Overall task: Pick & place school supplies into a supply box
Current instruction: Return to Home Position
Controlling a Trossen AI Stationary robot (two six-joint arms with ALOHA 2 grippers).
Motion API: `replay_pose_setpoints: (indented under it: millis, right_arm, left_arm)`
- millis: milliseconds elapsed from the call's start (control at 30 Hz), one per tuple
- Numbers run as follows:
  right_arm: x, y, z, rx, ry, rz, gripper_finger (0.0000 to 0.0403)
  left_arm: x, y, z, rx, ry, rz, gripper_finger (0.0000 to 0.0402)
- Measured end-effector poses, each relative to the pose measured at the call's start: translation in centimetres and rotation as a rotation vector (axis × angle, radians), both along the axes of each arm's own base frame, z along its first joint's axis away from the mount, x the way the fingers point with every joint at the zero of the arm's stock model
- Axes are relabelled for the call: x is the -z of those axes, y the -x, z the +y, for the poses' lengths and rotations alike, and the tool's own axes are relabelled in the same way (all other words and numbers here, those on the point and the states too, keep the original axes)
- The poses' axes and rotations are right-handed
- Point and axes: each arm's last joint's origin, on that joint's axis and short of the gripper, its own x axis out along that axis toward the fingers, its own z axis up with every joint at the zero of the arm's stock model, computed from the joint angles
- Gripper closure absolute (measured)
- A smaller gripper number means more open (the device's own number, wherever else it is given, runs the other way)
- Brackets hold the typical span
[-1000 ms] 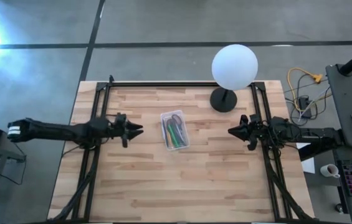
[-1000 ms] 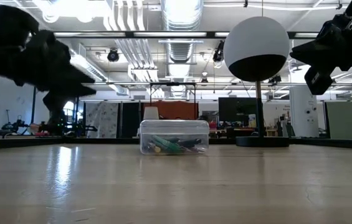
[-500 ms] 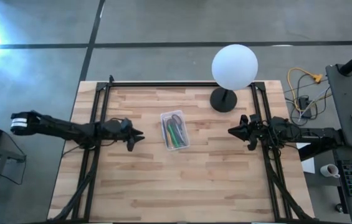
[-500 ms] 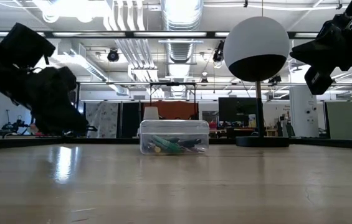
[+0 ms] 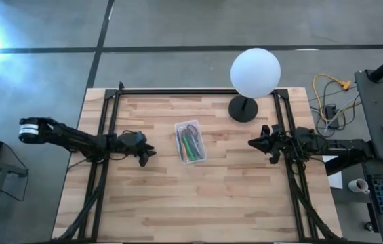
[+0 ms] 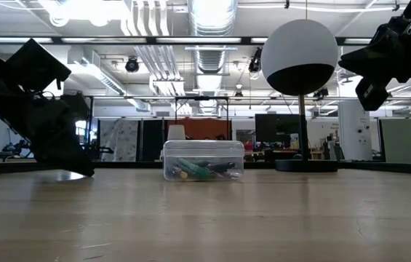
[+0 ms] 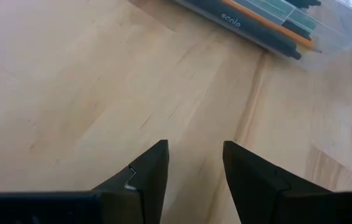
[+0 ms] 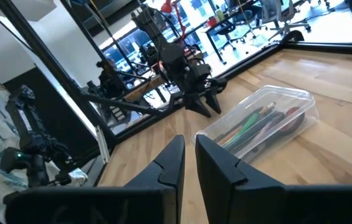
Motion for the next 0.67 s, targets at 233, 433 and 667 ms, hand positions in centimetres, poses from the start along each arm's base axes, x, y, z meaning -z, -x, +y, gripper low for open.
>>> replay_pose_setpoints:
  millis: [233,433,667]
  right_arm:
    - [0.0,0.0,0.0,0.0,0.0,0.0,0.0369]
    - [0.0,0.0,0.0,0.0,0.0,0.0,0.0369]
    - [0.0,0.0,0.0,0.0,0.0,0.0,0.0369]
  left_arm:
    - [0.27,0.07,-0.01,0.0,0.003,0.024,0.0261]
    - [0.05,-0.06,0.01,0.0,0.002,0.012,0.0261]
    - [-0.03,-0.07,0.01,0.0,0.001,0.005,0.0261]
